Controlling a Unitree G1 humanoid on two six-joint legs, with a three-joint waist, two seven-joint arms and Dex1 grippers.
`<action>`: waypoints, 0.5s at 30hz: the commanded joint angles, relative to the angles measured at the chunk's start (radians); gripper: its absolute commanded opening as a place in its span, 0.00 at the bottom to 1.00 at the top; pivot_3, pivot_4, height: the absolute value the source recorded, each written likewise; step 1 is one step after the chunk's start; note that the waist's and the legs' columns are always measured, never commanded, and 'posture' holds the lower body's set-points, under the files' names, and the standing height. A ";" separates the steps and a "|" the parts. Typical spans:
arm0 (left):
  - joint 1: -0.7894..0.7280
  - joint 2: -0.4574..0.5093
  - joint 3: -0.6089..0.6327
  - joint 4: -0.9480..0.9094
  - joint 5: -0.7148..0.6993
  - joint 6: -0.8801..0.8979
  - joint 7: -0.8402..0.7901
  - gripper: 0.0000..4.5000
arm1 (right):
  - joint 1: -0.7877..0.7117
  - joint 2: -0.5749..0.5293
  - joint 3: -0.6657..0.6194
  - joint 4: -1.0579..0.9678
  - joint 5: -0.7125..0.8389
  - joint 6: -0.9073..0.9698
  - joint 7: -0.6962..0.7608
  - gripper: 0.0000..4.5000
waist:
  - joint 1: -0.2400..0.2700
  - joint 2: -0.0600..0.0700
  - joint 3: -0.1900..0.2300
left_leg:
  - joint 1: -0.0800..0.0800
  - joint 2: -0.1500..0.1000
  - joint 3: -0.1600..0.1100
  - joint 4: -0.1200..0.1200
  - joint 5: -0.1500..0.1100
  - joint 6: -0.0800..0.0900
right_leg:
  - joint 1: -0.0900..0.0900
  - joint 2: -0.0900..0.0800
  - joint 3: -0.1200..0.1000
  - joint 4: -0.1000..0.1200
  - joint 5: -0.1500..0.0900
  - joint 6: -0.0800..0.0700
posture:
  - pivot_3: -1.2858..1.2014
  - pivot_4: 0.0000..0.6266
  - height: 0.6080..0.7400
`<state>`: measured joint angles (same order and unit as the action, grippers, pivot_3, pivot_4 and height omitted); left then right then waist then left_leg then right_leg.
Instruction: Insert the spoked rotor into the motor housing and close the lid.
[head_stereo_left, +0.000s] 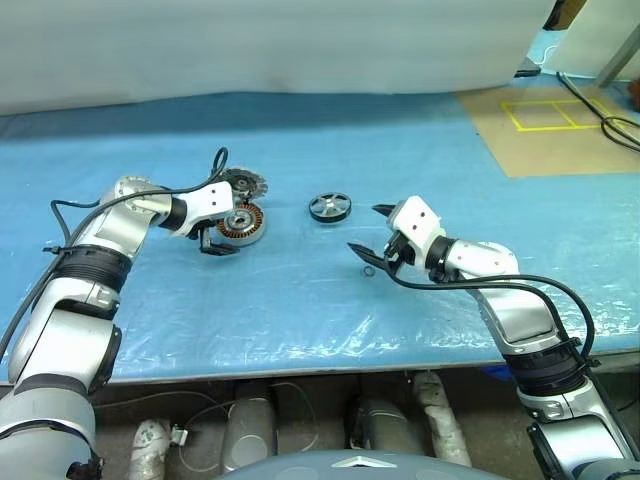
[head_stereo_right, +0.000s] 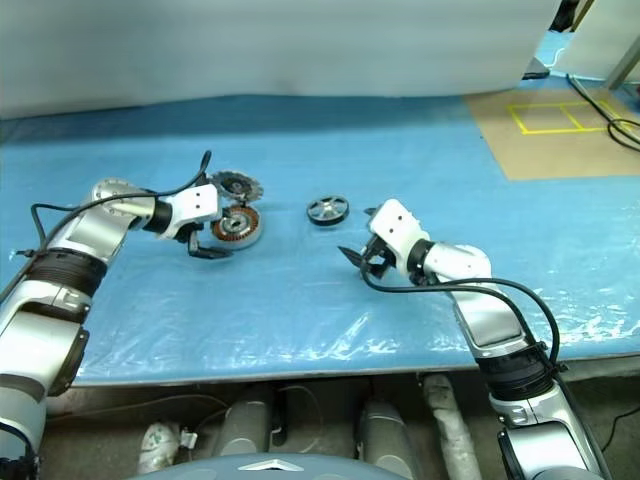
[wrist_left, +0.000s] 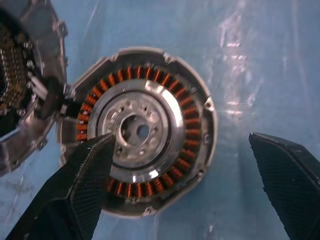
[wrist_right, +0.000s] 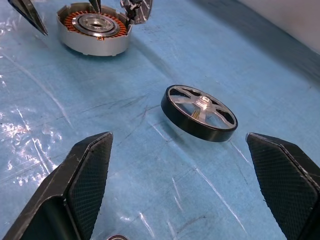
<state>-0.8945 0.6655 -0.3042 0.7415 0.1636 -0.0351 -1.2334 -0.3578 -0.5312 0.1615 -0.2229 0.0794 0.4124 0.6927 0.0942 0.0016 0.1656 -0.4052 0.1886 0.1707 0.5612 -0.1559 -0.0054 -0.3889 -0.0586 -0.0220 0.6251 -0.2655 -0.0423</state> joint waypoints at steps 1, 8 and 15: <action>-0.029 -0.009 -0.011 0.037 0.019 -0.034 -0.008 1.00 | -0.011 0.000 -0.011 -0.017 -0.004 -0.024 -0.006 0.99 | 0.002 0.000 0.000 | 0.000 0.000 0.000 0.000 0.000 0.000 | 0.000 0.000 0.000 0.000 0.000 0.000 | 0.52 0.24 1.00; -0.044 -0.031 -0.016 0.114 0.040 -0.063 -0.013 1.00 | 0.006 -0.001 -0.013 -0.028 -0.014 -0.020 -0.014 0.99 | 0.002 0.000 0.000 | 0.001 0.000 0.000 0.000 0.000 0.000 | 0.000 0.000 0.000 0.001 0.000 0.001 | 0.52 0.24 1.00; -0.052 -0.043 -0.044 0.190 0.091 -0.123 0.009 1.00 | 0.010 -0.001 -0.011 -0.026 -0.023 -0.024 -0.019 0.99 | 0.001 0.000 0.000 | 0.004 0.000 0.000 0.001 0.000 0.000 | 0.003 0.000 0.000 0.002 0.000 0.000 | 0.52 0.24 1.00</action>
<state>-0.9508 0.6171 -0.3297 0.9009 0.2244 -0.1585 -1.2258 -0.3440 -0.5304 0.1615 -0.2227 0.0581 0.4082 0.6797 0.0955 0.0018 0.1654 -0.4004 0.1891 0.1705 0.5618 -0.1559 -0.0054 -0.3854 -0.0586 -0.0219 0.6266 -0.2656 -0.0425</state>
